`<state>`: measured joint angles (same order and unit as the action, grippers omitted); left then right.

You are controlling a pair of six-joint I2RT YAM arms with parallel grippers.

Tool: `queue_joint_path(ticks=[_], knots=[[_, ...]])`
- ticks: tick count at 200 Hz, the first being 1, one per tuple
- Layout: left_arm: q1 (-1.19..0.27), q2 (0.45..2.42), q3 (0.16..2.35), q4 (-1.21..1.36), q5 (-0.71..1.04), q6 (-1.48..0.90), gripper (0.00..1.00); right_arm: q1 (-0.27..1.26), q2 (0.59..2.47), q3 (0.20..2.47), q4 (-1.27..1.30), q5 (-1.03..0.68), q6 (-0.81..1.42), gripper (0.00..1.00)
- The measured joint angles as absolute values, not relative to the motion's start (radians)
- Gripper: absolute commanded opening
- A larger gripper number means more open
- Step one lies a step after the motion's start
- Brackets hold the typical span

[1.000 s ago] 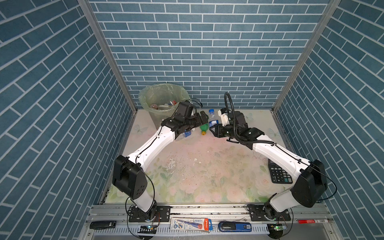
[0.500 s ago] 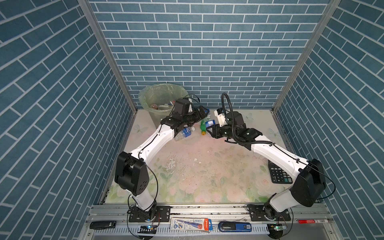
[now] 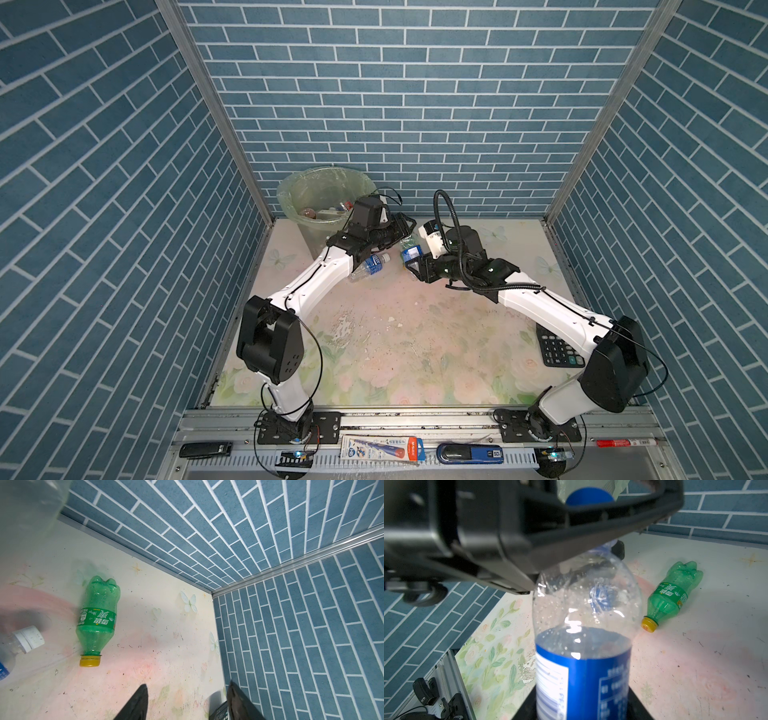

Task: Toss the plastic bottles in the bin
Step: 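Grasp the blue cap of the held bottle with the left gripper, then carry the blue-capped bottle over the bin with the left gripper while the right gripper releases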

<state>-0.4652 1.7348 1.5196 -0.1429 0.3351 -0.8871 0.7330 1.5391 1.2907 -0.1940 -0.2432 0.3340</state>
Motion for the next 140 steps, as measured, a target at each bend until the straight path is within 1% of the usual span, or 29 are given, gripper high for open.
queue_joint_path(ticks=[24, 46, 80, 94, 114, 140], knots=[[-0.465, 1.734, 1.52, -0.14, 0.334, -0.89, 0.43, 0.733, 1.539, 1.29, -0.198, -0.244, 0.331, 0.38], [-0.466, 1.734, 1.52, -0.14, 0.334, -0.887, 0.41, 0.734, 1.539, 1.287, -0.202, -0.239, 0.331, 0.38], [-0.467, 1.734, 1.524, -0.151, 0.336, -0.876, 0.28, 0.735, 1.54, 1.287, -0.21, -0.234, 0.321, 0.38], [-0.467, 1.734, 1.53, -0.162, 0.334, -0.871, 0.27, 0.735, 1.541, 1.287, -0.21, -0.232, 0.313, 0.39], [-0.467, 1.734, 1.541, -0.184, 0.331, -0.858, 0.26, 0.737, 1.541, 1.287, -0.21, -0.232, 0.312, 0.44], [-0.467, 1.734, 1.579, -0.247, 0.316, -0.824, 0.25, 0.741, 1.541, 1.287, -0.2, -0.233, 0.312, 0.53]])
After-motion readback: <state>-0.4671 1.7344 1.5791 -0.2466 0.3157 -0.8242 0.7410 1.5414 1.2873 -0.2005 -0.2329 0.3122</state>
